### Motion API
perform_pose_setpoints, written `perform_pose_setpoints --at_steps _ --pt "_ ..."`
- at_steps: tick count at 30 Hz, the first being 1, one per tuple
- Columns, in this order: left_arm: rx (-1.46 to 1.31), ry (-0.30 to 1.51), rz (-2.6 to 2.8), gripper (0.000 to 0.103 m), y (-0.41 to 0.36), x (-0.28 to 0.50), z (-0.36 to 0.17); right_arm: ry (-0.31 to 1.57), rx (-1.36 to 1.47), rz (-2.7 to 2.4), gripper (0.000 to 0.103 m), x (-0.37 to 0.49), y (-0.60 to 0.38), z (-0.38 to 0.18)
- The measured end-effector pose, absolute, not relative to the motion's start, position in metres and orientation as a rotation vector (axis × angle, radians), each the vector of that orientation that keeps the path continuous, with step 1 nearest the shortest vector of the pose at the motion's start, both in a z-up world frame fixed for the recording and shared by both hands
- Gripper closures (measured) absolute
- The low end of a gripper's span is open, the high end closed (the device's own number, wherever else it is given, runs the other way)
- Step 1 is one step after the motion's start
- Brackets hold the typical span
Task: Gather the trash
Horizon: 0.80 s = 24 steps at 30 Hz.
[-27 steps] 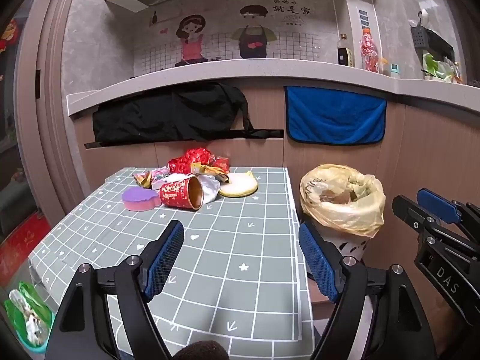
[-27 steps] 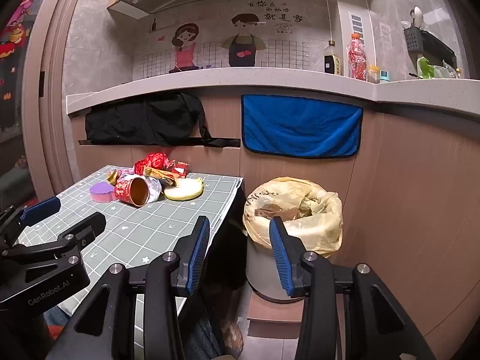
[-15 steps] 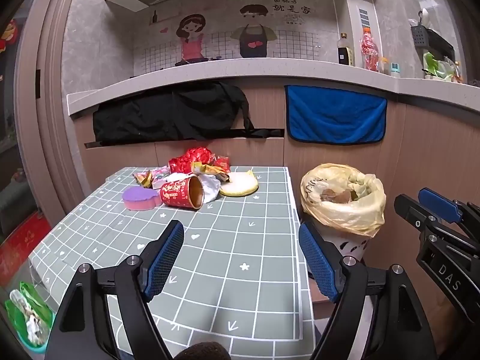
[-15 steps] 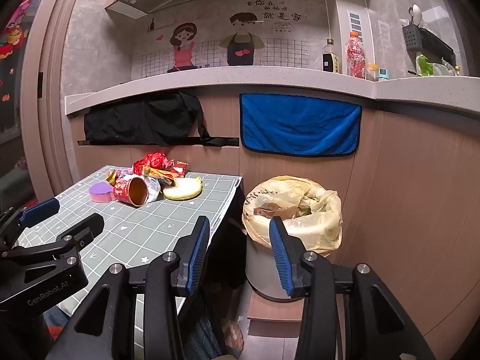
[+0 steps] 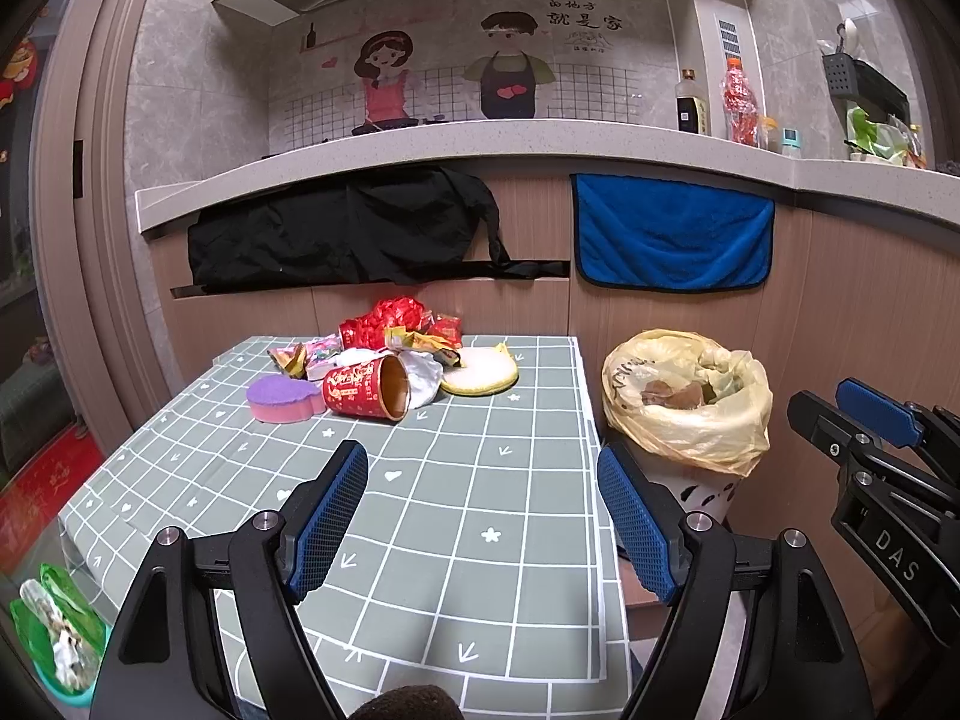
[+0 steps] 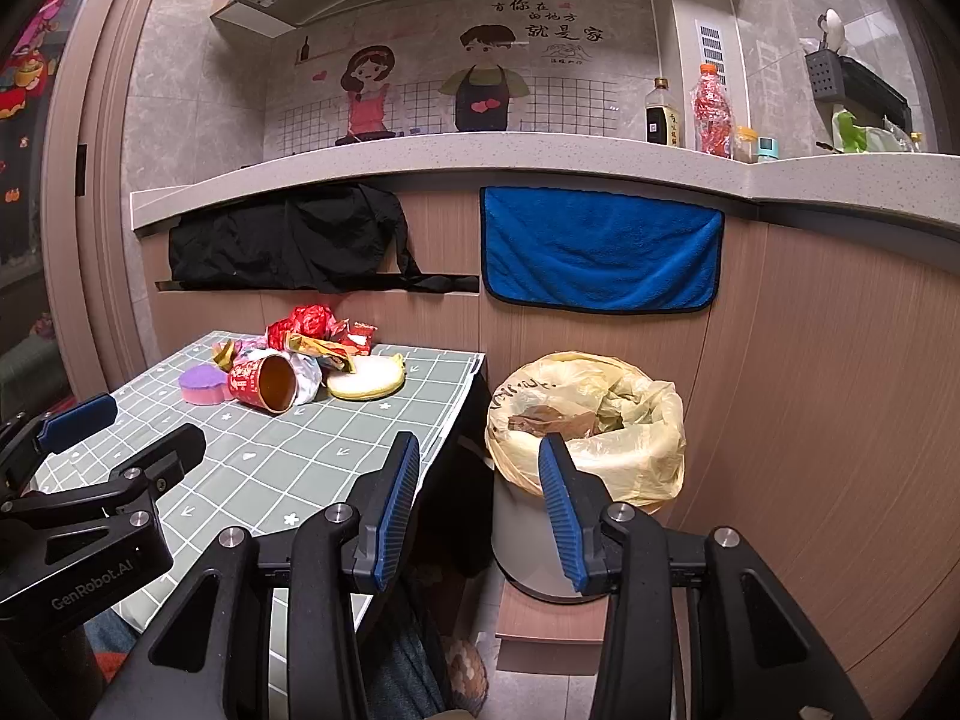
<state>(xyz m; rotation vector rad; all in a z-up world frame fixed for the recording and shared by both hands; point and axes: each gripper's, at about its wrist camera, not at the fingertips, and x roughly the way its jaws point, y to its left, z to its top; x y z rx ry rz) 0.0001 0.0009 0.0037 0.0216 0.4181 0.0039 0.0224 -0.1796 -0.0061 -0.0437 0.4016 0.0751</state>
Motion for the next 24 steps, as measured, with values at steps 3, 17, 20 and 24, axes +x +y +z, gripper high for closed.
perform_pose_setpoints --at_steps 3,17,20,24 --pt "0.021 0.417 0.004 0.024 0.0013 -0.0003 0.0051 0.401 -0.043 0.074 0.064 0.0222 -0.1799 -0.0061" --pt "0.022 0.411 0.006 0.024 0.0020 -0.0022 0.0097 0.401 -0.042 0.075 0.064 0.0214 -0.1807 -0.0056" --pt "0.022 0.411 0.005 0.024 0.0019 -0.0019 0.0084 0.400 -0.042 0.075 0.064 0.0214 -0.1808 -0.0057" --pt "0.022 0.411 0.005 0.024 0.0019 -0.0021 0.0088 0.401 -0.041 0.075 0.064 0.0213 -0.1811 -0.0058"
